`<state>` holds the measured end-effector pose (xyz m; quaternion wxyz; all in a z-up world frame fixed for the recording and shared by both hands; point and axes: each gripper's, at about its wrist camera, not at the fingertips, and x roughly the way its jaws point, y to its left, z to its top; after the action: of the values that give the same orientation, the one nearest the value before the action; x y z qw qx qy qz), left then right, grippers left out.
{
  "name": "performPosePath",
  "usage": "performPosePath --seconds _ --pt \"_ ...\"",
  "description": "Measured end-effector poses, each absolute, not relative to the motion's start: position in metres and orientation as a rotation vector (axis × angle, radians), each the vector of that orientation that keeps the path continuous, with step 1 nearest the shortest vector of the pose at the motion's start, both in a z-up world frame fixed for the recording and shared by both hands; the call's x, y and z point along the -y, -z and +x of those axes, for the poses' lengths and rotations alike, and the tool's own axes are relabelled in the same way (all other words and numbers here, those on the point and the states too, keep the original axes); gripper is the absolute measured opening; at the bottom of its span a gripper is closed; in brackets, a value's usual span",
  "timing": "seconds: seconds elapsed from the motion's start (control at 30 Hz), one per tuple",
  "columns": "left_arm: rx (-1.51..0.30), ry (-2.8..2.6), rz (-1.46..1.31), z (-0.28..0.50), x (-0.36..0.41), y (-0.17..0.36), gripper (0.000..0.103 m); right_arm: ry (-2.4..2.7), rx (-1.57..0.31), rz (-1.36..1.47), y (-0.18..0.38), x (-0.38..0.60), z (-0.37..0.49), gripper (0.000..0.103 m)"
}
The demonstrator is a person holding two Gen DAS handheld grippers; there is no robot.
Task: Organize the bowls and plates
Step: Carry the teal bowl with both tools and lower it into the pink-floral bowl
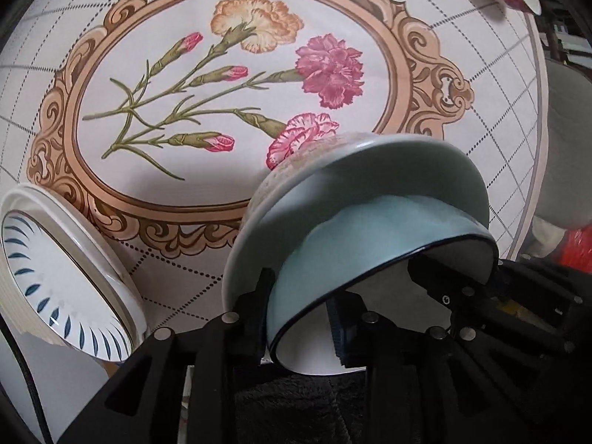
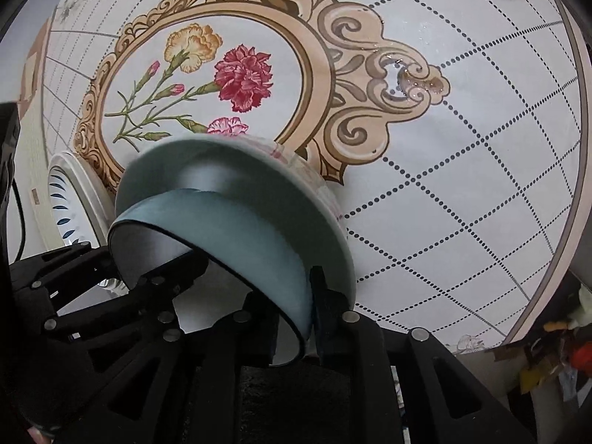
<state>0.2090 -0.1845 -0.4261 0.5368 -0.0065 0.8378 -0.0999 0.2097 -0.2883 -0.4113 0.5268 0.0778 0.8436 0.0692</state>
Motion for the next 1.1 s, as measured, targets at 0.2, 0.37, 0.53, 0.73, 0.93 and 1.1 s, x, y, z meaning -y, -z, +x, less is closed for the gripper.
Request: performPosePath --seconds 0.2,0.37,0.53,0.73,0.93,1.1 --pt "-2.016 0.22 -0.041 0.219 0.183 0.427 0.026 -0.165 -2.035 0.195 0.414 0.29 0.21 0.017" --pt "-2.033 0.212 -0.116 0.219 0.171 0.429 0.029 -0.162 -2.052 0.22 0.414 0.291 0.211 0.017" --pt "-2.032 0.212 -0.154 0.216 0.167 0.429 0.032 -0.18 -2.084 0.256 0.416 0.296 0.21 0.017" --pt "-2.047 0.21 -0.193 0.212 0.162 0.424 0.032 -0.215 -2.065 0.175 0.411 0.29 0.207 0.017" --pt "-2.066 0.199 -0.194 0.214 0.159 0.423 0.033 -0.22 -2.055 0.182 0.409 0.292 0.206 0.017" --pt "-2.063 0.201 -0.211 0.215 0.154 0.418 0.036 -0.197 -2.052 0.22 0.404 0.299 0.205 0.022"
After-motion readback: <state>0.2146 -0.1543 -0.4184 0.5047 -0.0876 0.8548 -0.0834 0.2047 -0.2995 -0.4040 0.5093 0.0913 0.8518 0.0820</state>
